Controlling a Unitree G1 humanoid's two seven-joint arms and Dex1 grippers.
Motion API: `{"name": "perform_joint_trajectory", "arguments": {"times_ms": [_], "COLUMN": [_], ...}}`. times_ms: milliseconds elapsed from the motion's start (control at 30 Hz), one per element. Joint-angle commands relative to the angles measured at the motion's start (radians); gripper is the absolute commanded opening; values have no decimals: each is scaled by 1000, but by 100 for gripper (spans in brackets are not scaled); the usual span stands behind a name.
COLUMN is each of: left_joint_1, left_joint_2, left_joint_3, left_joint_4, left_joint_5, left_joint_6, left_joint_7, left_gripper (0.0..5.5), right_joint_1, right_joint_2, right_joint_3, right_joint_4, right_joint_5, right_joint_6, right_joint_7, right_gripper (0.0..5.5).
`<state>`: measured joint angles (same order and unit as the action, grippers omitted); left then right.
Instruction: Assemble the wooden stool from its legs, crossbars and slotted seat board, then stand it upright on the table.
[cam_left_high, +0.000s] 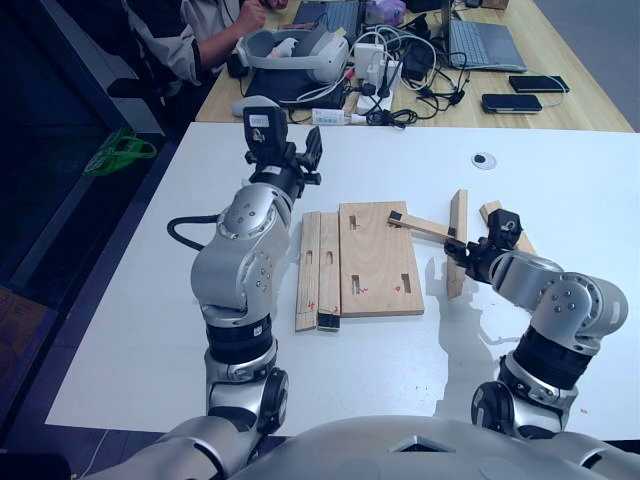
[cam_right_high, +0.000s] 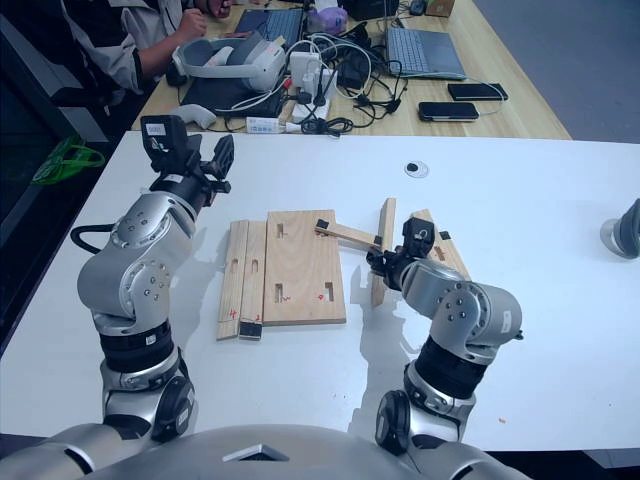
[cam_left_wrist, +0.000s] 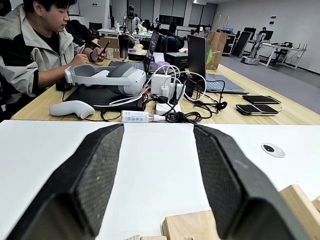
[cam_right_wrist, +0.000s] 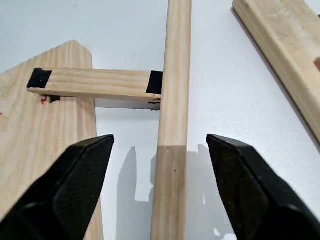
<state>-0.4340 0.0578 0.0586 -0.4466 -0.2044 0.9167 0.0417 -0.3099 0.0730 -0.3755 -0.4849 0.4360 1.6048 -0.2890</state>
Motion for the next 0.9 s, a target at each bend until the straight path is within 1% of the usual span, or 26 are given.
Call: {"name": "perform_joint_trajectory", "arguments": {"times_ms": [33,133,233,400,433,467,500,633,700,900], "left_joint_1": [-25,-34,-40,-42,-43,-43,-45,-74,-92,-139], "left_joint_2": [-1,-6,-11,-32,-38,-43,-48,-67,-70,-63], "left_joint_3": [-5,-7,-9,-11,-13,-15,-15,-15,-15,9], "left_joint_4": [18,25,35,46,49,52,56,91,114,189], "left_joint_5": [6,7,7,12,13,14,14,19,21,27], "left_joint_6": [-1,-5,-13,-28,-33,-38,-44,-72,-91,-164], "left_joint_7": [-1,0,0,11,14,17,21,28,25,23], "left_gripper": [257,257,257,257,257,257,257,257,257,257], "right_joint_1": [6,-14,-6,15,18,20,21,-1,-23,-118], "right_joint_2": [39,39,10,-59,-68,-77,-85,-105,-112,-170], "right_joint_3": [1,-5,-9,-23,-30,-36,-47,-73,-78,-55], "right_joint_4": [63,123,147,146,142,140,138,150,165,219], "right_joint_5": [-5,-5,3,26,31,36,40,58,57,18], "right_joint_6": [10,10,10,10,10,10,10,10,10,1], "right_joint_7": [-40,-49,-50,-37,-34,-31,-29,-30,-25,42], "right_gripper": [340,340,340,257,231,224,198,140,101,101]}}
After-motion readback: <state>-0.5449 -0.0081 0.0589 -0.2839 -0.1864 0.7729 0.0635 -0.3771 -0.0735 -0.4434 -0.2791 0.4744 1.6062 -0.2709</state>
